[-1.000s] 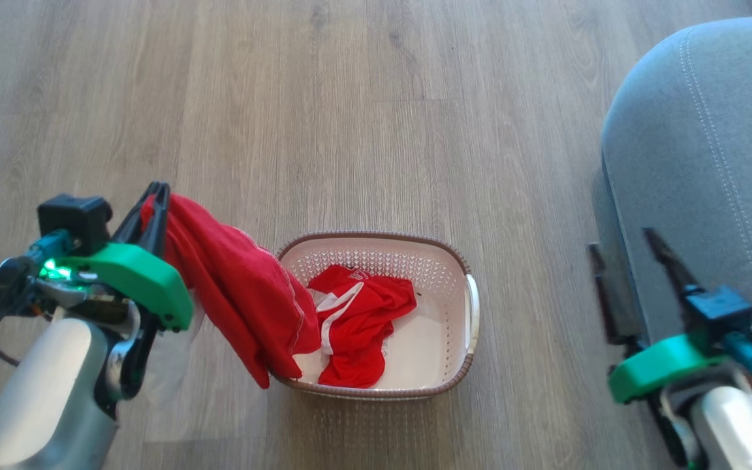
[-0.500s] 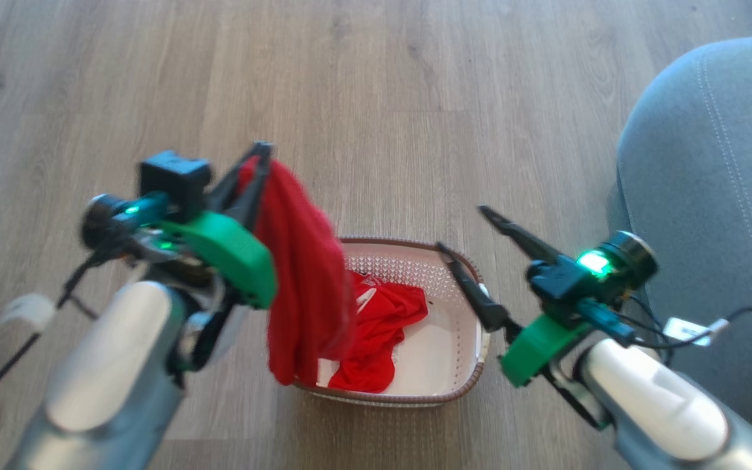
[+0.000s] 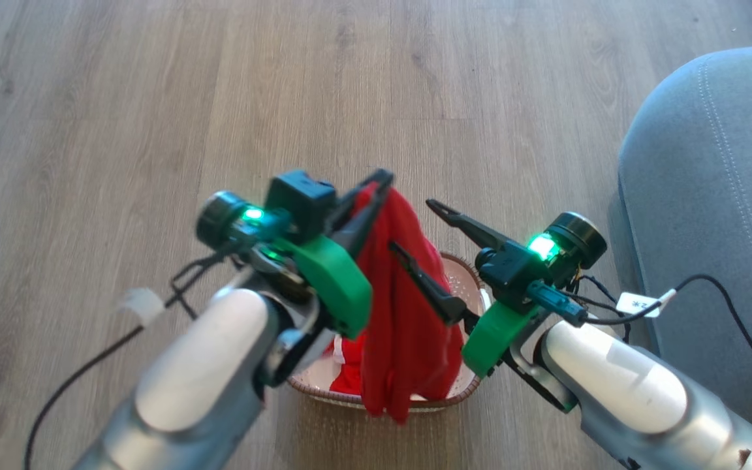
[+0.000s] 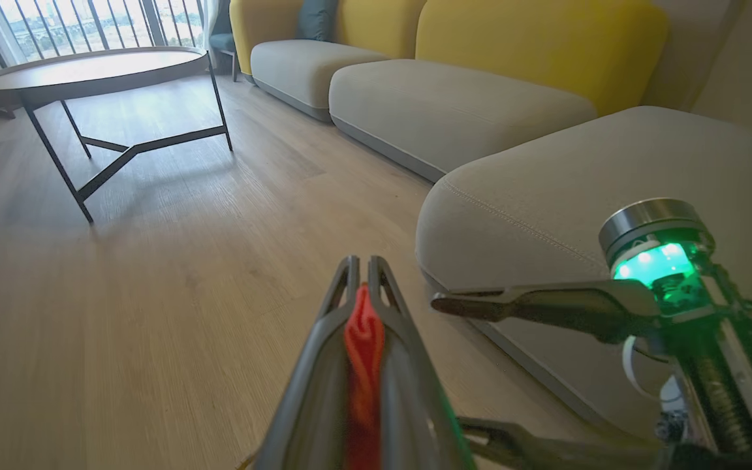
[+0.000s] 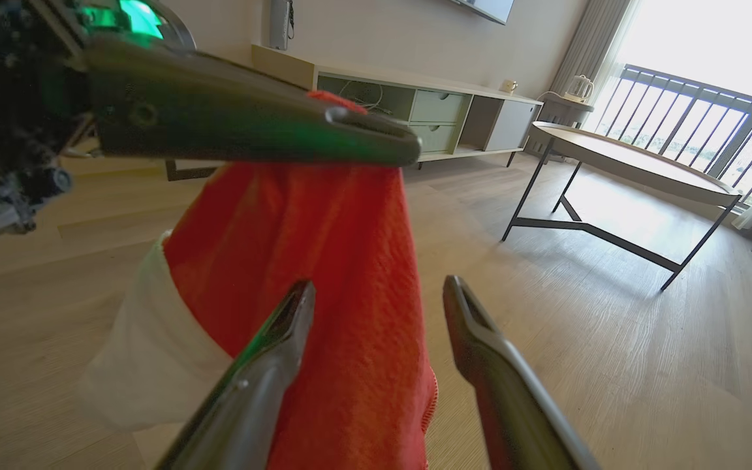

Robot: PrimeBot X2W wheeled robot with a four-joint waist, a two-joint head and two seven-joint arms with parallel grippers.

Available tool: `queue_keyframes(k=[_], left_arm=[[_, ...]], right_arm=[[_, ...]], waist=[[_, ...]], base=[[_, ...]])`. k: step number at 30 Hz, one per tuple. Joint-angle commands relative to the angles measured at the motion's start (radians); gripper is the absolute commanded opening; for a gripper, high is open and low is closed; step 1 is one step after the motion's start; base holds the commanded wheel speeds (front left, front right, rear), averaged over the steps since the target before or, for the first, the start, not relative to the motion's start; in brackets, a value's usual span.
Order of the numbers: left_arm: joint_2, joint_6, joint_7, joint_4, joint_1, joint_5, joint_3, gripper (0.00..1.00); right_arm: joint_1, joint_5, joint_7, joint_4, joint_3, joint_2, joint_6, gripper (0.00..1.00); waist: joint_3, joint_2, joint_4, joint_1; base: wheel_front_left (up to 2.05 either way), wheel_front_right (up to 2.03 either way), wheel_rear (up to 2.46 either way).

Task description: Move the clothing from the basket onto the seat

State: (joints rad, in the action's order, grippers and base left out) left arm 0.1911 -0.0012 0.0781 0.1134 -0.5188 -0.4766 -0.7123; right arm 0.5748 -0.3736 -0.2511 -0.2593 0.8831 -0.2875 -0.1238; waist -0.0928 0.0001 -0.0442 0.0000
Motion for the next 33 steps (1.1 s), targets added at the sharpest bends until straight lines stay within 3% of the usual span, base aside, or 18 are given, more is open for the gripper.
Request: queue_keyframes(k=[1, 13, 14, 15, 16, 23, 25, 26, 27, 33], left_arm=[[-0.003, -0.009, -0.008, -0.044, -0.07, 0.009, 0.025, 0.0], [-0.027, -0.033, 0.016, -0.107, -0.052, -0.006, -0.037, 0.0], [-0.028, -0.034, 0.017, -0.11, -0.05, -0.008, -0.039, 0.0], [-0.029, -0.034, 0.018, -0.113, -0.048, -0.01, -0.042, 0.0], [-0.03, -0.035, 0.02, -0.115, -0.046, -0.012, -0.045, 0.0], [-0.031, -0.034, 0.009, -0.109, -0.038, -0.025, -0.045, 0.0], [-0.034, -0.038, -0.004, -0.097, -0.03, -0.041, -0.038, 0.36], [-0.032, -0.041, -0.01, -0.089, -0.029, -0.042, -0.038, 0.62], [-0.032, -0.047, -0.018, -0.081, -0.027, -0.048, -0.037, 1.0], [-0.022, -0.066, -0.102, -0.011, -0.019, -0.051, -0.025, 1.0]], right_arm=[[0.032, -0.014, -0.011, 0.018, 0.004, 0.002, -0.007, 1.0], [0.05, -0.08, -0.011, -0.032, 0.05, -0.022, -0.007, 0.97], [0.053, -0.093, -0.011, -0.036, 0.062, -0.025, -0.007, 0.46], [0.056, -0.106, -0.011, -0.035, 0.071, -0.027, -0.007, 0.06], [0.059, -0.123, -0.011, -0.034, 0.085, -0.029, -0.007, 0.0], [0.089, -0.183, -0.011, -0.013, 0.113, -0.059, -0.007, 0.0], [0.09, -0.188, -0.011, -0.006, 0.1, -0.067, -0.007, 0.0], [0.088, -0.189, -0.011, -0.002, 0.092, -0.071, -0.007, 0.0], [0.087, -0.189, -0.011, 0.002, 0.084, -0.076, -0.007, 0.0], [0.06, -0.18, -0.011, 0.028, 0.023, -0.123, -0.007, 0.0]], waist=[[0.003, -0.0001, 0.001, 0.0], [0.017, -0.0001, 0.009, 0.0], [0.017, -0.0001, 0.009, 0.0], [0.017, -0.0001, 0.01, 0.0], [0.017, -0.0001, 0.01, 0.0], [0.012, -0.0001, 0.018, 0.0], [0.01, -0.0001, 0.023, 0.0], [0.009, -0.0001, 0.026, 0.0], [0.007, -0.0001, 0.031, 0.0], [0.003, -0.0001, 0.083, 0.0]], base=[[0.0, 0.0, 0.0], [0.0, 0.0, 0.0], [0.0, 0.0, 0.0], [0.0, 0.0, 0.0], [0.0, 0.0, 0.0], [0.0, 0.0, 0.0], [0.0, 0.0, 0.0], [0.0, 0.0, 0.0], [0.0, 0.0, 0.0], [0.0, 0.0, 0.0]])
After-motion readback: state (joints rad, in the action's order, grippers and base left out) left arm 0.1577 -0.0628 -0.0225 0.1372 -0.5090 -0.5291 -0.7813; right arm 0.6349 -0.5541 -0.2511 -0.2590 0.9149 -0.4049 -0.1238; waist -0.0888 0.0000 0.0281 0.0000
